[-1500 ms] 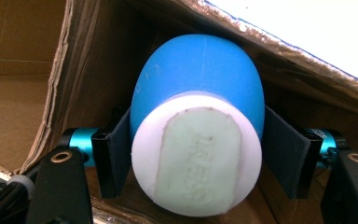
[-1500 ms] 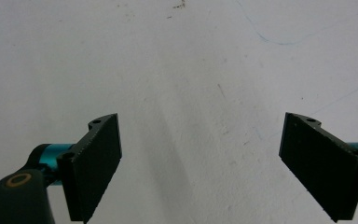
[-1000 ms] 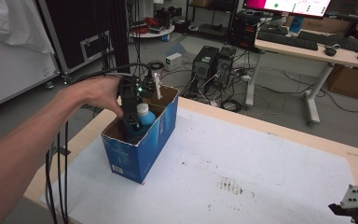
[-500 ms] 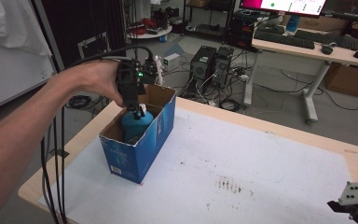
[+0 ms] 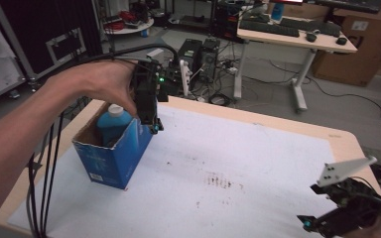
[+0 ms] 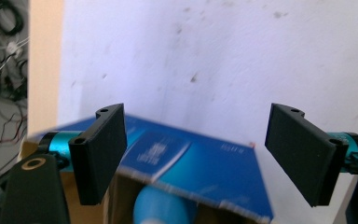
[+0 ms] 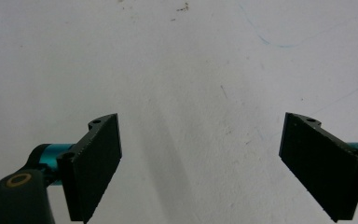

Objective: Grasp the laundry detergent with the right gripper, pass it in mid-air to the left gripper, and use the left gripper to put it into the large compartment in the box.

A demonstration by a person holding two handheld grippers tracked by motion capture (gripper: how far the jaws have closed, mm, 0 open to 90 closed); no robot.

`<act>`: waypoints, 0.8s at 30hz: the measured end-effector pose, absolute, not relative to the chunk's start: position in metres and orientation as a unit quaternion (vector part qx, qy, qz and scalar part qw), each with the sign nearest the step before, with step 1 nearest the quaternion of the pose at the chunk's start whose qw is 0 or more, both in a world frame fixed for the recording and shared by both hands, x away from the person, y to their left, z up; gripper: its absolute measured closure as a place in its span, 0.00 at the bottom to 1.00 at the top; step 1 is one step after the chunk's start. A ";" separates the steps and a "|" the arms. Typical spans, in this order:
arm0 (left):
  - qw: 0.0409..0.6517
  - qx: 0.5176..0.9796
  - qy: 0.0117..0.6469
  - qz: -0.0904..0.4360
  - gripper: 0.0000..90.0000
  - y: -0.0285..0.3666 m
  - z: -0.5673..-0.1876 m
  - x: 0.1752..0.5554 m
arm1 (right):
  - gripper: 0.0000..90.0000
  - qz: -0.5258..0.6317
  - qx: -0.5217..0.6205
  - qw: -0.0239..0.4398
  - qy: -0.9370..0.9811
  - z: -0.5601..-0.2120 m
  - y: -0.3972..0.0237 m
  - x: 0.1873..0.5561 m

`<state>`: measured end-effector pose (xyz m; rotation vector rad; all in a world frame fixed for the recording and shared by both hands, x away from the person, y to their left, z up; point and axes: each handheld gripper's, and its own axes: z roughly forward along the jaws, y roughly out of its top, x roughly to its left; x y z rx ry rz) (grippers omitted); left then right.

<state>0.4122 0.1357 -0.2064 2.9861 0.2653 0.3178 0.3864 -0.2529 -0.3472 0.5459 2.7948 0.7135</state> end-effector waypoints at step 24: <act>0.053 0.997 0.041 0.044 0.15 0.032 -0.315 0.426 | 0.13 0.231 0.174 0.108 0.951 -0.339 -0.229 0.389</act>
